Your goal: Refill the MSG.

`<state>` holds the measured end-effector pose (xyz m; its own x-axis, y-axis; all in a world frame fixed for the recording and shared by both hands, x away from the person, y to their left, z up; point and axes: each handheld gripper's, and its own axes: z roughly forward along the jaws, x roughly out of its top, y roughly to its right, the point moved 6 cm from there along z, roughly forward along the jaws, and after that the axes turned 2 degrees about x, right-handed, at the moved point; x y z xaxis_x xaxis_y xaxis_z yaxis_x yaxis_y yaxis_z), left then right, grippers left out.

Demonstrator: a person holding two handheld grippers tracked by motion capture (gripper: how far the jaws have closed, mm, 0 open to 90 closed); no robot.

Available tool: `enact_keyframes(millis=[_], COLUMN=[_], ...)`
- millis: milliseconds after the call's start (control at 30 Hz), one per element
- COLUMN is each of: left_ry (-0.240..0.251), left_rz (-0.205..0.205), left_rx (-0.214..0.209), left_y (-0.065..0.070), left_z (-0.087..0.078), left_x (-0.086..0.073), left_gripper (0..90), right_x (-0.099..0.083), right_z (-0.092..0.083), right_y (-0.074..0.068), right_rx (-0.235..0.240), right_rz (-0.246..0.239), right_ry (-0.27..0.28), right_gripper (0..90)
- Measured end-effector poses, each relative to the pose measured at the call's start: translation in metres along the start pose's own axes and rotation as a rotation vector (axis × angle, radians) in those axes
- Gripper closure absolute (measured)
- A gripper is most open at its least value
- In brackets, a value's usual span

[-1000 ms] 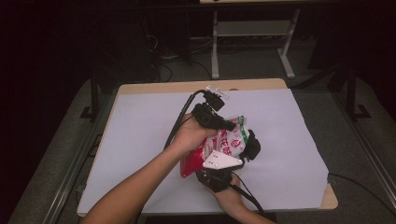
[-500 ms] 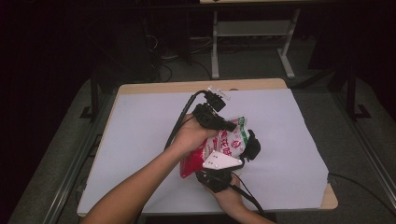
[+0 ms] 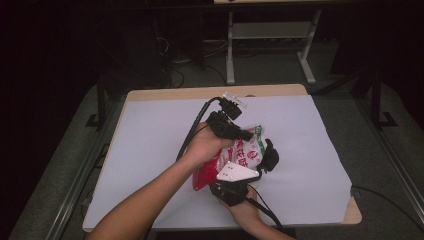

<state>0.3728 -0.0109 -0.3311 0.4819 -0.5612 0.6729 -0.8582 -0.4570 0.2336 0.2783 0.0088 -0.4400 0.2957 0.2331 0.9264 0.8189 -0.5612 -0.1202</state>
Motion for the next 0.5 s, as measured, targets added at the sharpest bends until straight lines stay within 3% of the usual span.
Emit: enact_keyframes(millis=[500], left_ry=[0.001], left_rz=[-0.002], left_rx=[0.002], left_y=[-0.0004], left_z=[0.0000], left_x=[0.0001], left_gripper=[89.9], right_x=[0.0003], right_z=[0.0003], right_y=[-0.0001], right_rx=[0.002], right_rz=[0.000], right_ry=[0.000], right_gripper=[90.0])
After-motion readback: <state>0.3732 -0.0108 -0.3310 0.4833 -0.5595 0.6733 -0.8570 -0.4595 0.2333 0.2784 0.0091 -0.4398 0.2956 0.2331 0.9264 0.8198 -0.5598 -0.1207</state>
